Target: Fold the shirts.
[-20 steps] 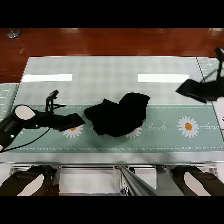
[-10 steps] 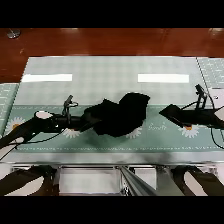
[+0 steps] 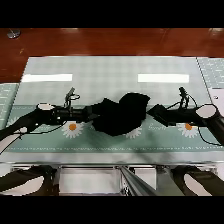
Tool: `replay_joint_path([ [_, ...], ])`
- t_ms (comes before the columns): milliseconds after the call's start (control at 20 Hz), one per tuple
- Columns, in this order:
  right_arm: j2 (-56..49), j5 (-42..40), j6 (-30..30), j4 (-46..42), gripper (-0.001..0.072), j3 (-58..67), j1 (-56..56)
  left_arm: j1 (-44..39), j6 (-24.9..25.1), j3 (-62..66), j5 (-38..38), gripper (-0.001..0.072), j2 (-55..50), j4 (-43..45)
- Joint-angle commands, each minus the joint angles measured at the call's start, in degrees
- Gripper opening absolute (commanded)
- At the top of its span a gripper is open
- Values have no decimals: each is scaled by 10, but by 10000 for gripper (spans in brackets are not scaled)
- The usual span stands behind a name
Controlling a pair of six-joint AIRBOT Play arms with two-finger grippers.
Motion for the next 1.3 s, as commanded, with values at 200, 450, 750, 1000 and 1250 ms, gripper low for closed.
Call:
replay_joint_path([
  [200,-69,-33,-25,49,618,44,7,35,5,4,-31,20,-2,23],
  [450,-171,-13,-59,82,619,107,7,35,5,4,-31,20,-2,23],
  [750,-261,-20,-69,93,579,173,69,35,4,4,-31,20,-1,23],
  [1000,-273,23,-69,74,27,238,73,68,-3,57,-99,20,17,8],
  [1250,-190,73,-19,-64,26,454,73,153,-43,232,-130,19,96,8],
])
